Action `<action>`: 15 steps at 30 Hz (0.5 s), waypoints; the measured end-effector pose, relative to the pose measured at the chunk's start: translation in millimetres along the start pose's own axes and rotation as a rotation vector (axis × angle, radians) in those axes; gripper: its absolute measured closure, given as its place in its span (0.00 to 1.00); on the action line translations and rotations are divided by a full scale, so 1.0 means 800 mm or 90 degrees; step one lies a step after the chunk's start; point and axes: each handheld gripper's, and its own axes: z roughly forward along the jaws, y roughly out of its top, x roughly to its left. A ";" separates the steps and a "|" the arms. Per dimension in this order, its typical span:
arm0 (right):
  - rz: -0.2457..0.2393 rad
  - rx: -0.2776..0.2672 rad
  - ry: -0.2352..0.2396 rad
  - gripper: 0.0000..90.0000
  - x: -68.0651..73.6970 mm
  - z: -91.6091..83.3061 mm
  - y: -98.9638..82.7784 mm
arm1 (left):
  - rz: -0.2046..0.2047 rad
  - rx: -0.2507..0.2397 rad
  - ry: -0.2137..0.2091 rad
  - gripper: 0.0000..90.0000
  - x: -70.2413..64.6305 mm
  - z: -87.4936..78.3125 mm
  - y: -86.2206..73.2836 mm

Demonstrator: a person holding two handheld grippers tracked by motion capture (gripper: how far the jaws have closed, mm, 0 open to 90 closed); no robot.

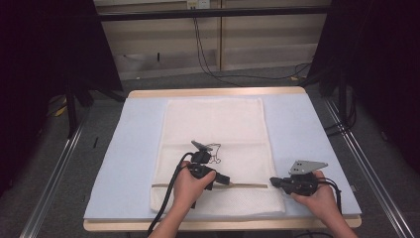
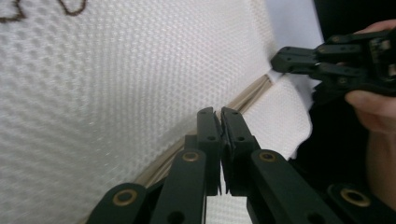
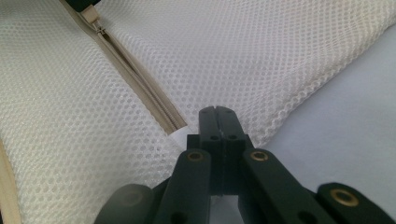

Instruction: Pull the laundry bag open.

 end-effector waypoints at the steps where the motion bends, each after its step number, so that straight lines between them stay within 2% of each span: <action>1: 0.000 0.000 0.000 1.00 0.000 0.000 0.000 | 0.006 0.002 0.003 0.97 0.001 0.000 0.000; 4: -0.001 0.000 0.001 1.00 0.000 0.000 0.000 | -0.001 -0.001 0.004 0.97 0.002 -0.001 0.000; 5: 0.000 0.000 0.000 1.00 0.000 0.000 0.000 | -0.005 0.001 -0.007 0.97 0.002 -0.002 0.000; 10: -0.003 0.000 0.000 1.00 0.000 0.000 0.000 | 0.001 -0.002 -0.002 0.97 0.002 -0.004 -0.001; 11: -0.002 0.000 0.000 1.00 0.000 0.000 0.000 | -0.001 -0.003 -0.010 0.97 0.003 -0.005 -0.001; 14: -0.001 0.000 0.000 1.00 0.000 0.000 0.000 | -0.002 -0.001 -0.006 0.97 0.002 -0.006 -0.001; 15: -0.001 0.001 -0.001 1.00 0.000 0.000 0.000 | -0.008 -0.009 -0.007 0.97 0.002 -0.005 -0.002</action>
